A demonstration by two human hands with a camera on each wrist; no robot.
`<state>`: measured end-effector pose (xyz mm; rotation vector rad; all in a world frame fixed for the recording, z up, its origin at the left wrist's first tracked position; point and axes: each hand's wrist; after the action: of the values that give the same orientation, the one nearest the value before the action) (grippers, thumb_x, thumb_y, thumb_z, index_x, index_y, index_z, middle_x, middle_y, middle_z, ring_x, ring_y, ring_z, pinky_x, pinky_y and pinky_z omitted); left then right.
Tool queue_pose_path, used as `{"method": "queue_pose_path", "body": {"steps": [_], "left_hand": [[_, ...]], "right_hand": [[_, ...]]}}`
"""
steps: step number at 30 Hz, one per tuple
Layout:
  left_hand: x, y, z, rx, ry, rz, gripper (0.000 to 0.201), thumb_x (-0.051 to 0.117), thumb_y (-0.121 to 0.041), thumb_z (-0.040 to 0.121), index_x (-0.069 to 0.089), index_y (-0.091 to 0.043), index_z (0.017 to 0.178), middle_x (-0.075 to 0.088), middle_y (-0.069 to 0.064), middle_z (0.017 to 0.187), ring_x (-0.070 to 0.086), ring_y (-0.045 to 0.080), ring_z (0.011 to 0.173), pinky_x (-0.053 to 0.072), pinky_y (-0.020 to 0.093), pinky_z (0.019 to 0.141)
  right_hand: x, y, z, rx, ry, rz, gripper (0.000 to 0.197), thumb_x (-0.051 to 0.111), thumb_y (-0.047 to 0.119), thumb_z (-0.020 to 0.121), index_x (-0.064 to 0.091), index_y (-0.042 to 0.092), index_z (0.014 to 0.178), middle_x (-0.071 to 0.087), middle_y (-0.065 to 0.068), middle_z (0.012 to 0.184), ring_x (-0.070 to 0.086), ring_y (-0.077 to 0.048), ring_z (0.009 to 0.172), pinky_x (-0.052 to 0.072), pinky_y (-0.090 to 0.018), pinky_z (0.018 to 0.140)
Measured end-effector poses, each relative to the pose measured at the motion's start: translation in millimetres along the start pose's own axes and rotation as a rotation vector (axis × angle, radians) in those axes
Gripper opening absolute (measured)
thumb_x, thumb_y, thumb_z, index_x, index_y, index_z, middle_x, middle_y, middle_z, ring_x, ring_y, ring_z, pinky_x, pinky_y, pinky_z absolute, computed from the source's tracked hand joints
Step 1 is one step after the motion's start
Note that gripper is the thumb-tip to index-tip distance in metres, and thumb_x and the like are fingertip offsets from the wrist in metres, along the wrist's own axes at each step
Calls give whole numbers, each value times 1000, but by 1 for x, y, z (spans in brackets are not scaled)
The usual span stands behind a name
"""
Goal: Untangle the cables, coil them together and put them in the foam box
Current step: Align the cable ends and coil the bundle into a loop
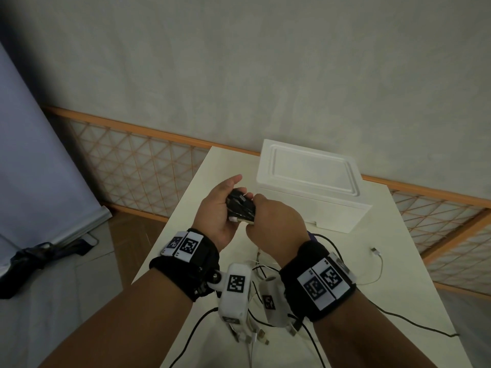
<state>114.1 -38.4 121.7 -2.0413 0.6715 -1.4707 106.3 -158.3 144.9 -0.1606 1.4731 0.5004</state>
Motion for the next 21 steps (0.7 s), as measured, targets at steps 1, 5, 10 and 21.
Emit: {"method": "queue_pose_path", "body": {"steps": [1, 5, 10, 21], "left_hand": [[0, 2, -1, 2, 6, 19, 16, 58, -19, 90, 68, -12, 100, 64, 4, 74, 63, 18, 72, 55, 27, 60], [1, 6, -2, 26, 59, 128, 26, 46, -26, 99, 60, -13, 81, 62, 3, 71, 61, 17, 68, 51, 28, 58], [0, -1, -3, 58, 147, 158, 29, 51, -18, 94, 54, -12, 66, 58, 3, 71, 60, 17, 70, 50, 30, 65], [-8, 3, -3, 99, 149, 339, 27, 57, 2, 84, 59, -14, 62, 58, 9, 81, 56, 19, 74, 47, 24, 56]], "right_hand": [[0, 0, 1, 4, -4, -10, 27, 53, 19, 81, 49, 14, 108, 63, -2, 87, 51, -19, 67, 43, -28, 59], [0, 1, 2, 19, -7, -10, 28, 53, 16, 81, 51, 14, 109, 63, -2, 91, 57, -22, 75, 43, -28, 61], [2, 0, 2, 39, -6, 70, 26, 54, 19, 80, 54, 15, 105, 59, 1, 85, 52, -20, 72, 44, -28, 62], [0, 1, 4, 66, 36, 152, 8, 52, 22, 83, 52, 14, 81, 51, 2, 71, 55, -20, 69, 42, -29, 59]]}}
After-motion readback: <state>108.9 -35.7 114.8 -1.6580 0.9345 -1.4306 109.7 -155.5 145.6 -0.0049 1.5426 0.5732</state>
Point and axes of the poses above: each hand's wrist, its own z-axis towards the middle knuckle, its own x-axis out of the palm, y = z × x
